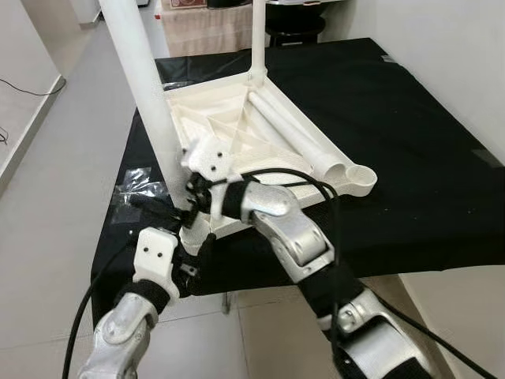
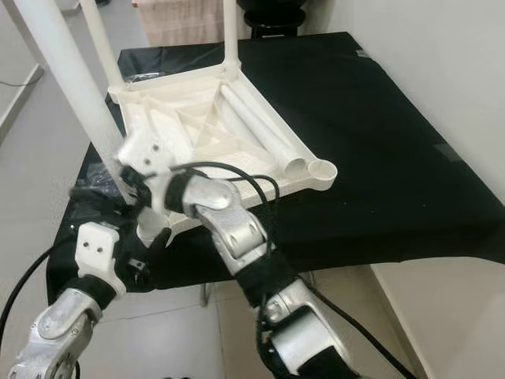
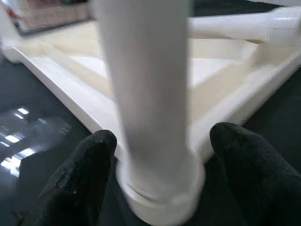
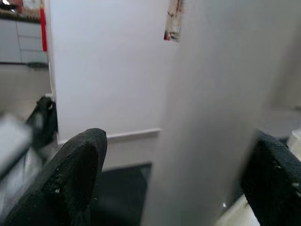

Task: Building children table

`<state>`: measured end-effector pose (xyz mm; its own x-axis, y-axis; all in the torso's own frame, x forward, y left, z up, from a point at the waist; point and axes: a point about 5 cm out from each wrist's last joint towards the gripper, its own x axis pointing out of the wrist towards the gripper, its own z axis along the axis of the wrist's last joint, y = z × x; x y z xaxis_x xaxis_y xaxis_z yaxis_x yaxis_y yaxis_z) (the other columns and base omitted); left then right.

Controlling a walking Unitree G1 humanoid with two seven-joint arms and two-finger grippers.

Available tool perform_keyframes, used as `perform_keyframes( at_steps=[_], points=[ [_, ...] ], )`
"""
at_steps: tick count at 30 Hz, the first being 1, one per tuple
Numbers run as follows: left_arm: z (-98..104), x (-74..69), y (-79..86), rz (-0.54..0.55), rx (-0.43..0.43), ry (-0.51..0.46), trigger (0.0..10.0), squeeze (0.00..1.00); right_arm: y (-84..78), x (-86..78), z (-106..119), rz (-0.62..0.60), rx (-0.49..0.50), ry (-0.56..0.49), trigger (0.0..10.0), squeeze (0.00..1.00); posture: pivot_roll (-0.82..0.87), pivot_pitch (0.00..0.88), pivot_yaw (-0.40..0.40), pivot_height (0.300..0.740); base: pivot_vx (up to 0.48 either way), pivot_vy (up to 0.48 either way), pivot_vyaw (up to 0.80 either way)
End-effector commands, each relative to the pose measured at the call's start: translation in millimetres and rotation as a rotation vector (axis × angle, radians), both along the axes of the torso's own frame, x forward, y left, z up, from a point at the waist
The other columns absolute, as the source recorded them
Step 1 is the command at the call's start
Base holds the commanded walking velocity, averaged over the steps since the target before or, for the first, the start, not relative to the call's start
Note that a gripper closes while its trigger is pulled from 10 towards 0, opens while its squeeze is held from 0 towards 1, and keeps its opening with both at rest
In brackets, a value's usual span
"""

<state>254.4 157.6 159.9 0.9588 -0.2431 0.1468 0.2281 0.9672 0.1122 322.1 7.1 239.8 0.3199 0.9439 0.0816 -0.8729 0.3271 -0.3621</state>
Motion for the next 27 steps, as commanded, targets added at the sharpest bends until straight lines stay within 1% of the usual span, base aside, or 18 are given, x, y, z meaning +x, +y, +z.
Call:
perform_keyframes(
  at_steps=[1,2,3,4,5,7,8,11,14,16,17,19,21,22,25,27],
  points=[
    [1,8.2,14.2,0.066,0.034,-0.018,10.0,0.0,-16.0,0.9,-4,0.001,-0.021,-0.01,10.0,0.0,0.09,0.157,0.011,0.74,0.0,0.0,0.0],
    [4,12.5,17.7,0.083,0.039,-0.03,10.0,0.0,-25.2,2.5,-7,-0.011,-0.04,-0.01,10.0,0.0,0.09,0.157,0.011,0.74,0.0,0.0,0.0],
    [5,14.8,19.5,0.092,0.041,-0.037,10.0,0.0,-30.3,3.1,-9,-0.016,-0.052,-0.01,10.0,0.0,0.09,0.157,0.011,0.74,0.0,0.0,0.0],
    [11,23.5,27.1,0.13,0.051,-0.06,10.0,0.0,-47.0,5.2,-14,-0.029,-0.101,-0.006,10.0,0.0,0.07,0.157,0.013,0.74,0.0,0.0,0.0],
    [11,23.5,27.1,0.13,0.051,-0.06,10.0,0.0,-47.0,5.2,-14,-0.029,-0.101,-0.006,10.0,0.0,0.07,0.157,0.013,0.74,0.0,0.0,0.0],
    [15,28.4,32.7,0.157,0.061,-0.079,10.0,0.0,-57.8,5.8,-17,-0.034,-0.137,-0.007,10.0,0.0,0.07,0.158,0.017,0.74,0.0,0.0,0.0],
    [15,28.4,32.7,0.157,0.061,-0.079,10.0,0.0,-57.8,5.8,-17,-0.034,-0.137,-0.007,10.0,0.0,0.07,0.158,0.017,0.74,0.0,0.0,0.0],
    [26,35.7,49.9,0.229,0.097,-0.115,10.0,0.0,-85.1,10.0,-20,-0.063,-0.21,-0.008,10.0,0.0,0.07,0.164,0.024,0.74,0.0,0.0,0.0],
    [29,35.7,63.3,0.283,0.123,-0.125,10.0,0.0,-99.0,15.4,-19,-0.106,-0.254,-0.019,10.0,0.0,0.07,0.166,0.025,0.74,0.0,0.0,0.0],
    [30,34.1,73.4,0.32,0.136,-0.131,10.0,0.0,-104.6,18.4,-19,-0.137,-0.282,-0.032,10.0,0.0,0.07,0.173,0.025,0.74,0.0,0.0,0.0],
    [30,34.1,73.4,0.32,0.136,-0.131,10.0,0.0,-104.6,18.4,-19,-0.137,-0.282,-0.032,10.0,0.0,0.07,0.173,0.025,0.74,0.0,0.0,0.0],
    [30,32.6,84.4,0.356,0.151,-0.137,10.0,0.0,-107.3,20.1,-20,-0.157,-0.312,-0.038,10.0,0.0,0.07,0.175,0.025,0.74,0.0,0.0,0.0],
    [32,31.3,94.5,0.39,0.162,-0.139,10.0,0.0,-106.6,19.8,-22,-0.155,-0.325,-0.038,10.0,0.0,0.08,0.179,0.023,0.74,0.0,0.0,0.0],
    [33,30.3,103.5,0.424,0.17,-0.141,10.0,0.0,-102.9,18.2,-25,-0.143,-0.332,-0.034,10.0,0.0,0.08,0.18,0.024,0.74,0.0,0.0,0.0],
    [34,30.1,106.2,0.434,0.172,-0.142,10.0,0.0,-101.2,17.6,-26,-0.139,-0.335,-0.033,10.0,0.0,0.08,0.18,0.024,0.74,0.0,0.0,0.0],
    [35,30.8,108.5,0.446,0.174,-0.148,10.0,0.0,-96.7,16.0,-29,-0.129,-0.344,-0.033,10.0,0.0,0.08,0.181,0.025,0.74,0.0,0.0,0.0]
  ],
)
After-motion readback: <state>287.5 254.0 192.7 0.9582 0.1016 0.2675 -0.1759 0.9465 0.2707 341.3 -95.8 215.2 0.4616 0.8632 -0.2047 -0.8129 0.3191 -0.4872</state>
